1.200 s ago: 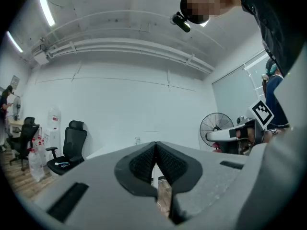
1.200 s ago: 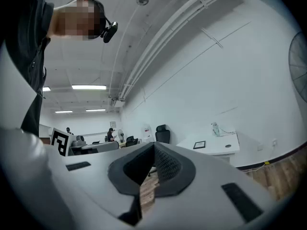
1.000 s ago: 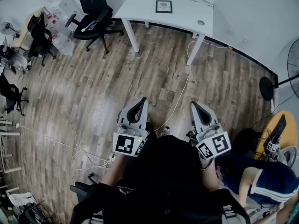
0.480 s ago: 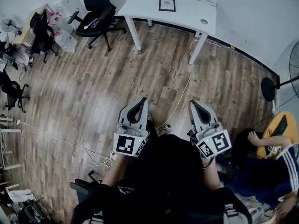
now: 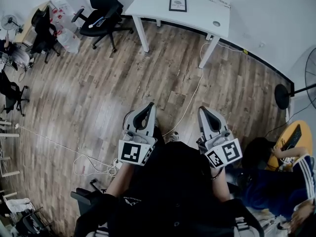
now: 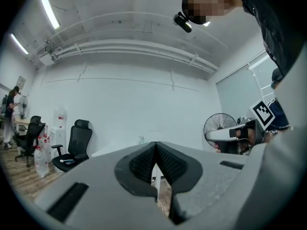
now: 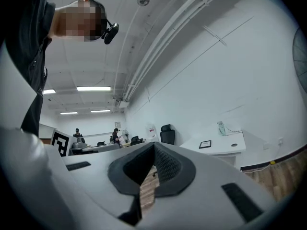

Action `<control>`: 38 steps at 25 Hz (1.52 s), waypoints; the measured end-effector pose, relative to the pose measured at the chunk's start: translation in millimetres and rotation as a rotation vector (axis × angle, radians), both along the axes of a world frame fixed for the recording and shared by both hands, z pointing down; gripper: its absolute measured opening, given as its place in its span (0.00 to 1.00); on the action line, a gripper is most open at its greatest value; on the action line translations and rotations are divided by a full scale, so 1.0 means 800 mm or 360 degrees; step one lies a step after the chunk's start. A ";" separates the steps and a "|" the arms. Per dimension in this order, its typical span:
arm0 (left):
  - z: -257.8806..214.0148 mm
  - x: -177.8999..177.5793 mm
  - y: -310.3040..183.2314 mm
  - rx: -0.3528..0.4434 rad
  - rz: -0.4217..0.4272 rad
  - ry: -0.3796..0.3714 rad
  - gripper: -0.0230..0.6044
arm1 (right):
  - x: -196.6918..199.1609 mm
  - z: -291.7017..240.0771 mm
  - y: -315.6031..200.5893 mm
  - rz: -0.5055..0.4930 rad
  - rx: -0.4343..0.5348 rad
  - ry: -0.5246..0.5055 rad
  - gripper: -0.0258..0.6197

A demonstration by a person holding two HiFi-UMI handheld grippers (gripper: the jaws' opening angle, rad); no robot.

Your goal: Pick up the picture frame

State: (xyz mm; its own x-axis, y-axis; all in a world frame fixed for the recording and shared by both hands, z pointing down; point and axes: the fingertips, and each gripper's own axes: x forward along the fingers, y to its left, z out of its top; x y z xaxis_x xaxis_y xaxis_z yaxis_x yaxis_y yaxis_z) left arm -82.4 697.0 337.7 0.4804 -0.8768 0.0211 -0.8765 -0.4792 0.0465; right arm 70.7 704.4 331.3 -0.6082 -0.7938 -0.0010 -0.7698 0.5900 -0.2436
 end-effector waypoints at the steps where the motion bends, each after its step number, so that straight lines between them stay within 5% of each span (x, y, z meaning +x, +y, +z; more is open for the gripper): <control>1: 0.001 0.001 0.000 0.0000 0.0003 0.0000 0.04 | 0.002 0.002 0.001 0.0009 -0.0004 0.0005 0.04; 12: 0.015 -0.002 -0.039 -0.0017 0.0027 0.0006 0.04 | 0.001 0.018 -0.038 0.0067 -0.0057 0.0021 0.04; 30: 0.014 -0.058 -0.256 -0.0004 0.0050 0.0089 0.04 | -0.041 0.024 -0.238 0.0170 -0.0103 0.0077 0.04; 38: 0.015 -0.101 -0.343 0.0009 0.0049 -0.0012 0.04 | -0.094 0.018 -0.321 0.0188 -0.0070 0.0067 0.04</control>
State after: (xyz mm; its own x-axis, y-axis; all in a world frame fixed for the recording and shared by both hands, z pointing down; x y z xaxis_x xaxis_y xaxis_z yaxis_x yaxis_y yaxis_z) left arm -163.3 422.8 349.8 0.5068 -0.8618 0.0200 -0.8618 -0.5059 0.0370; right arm -4.8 447.3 345.5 -0.5091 -0.8586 0.0591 -0.8434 0.4841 -0.2331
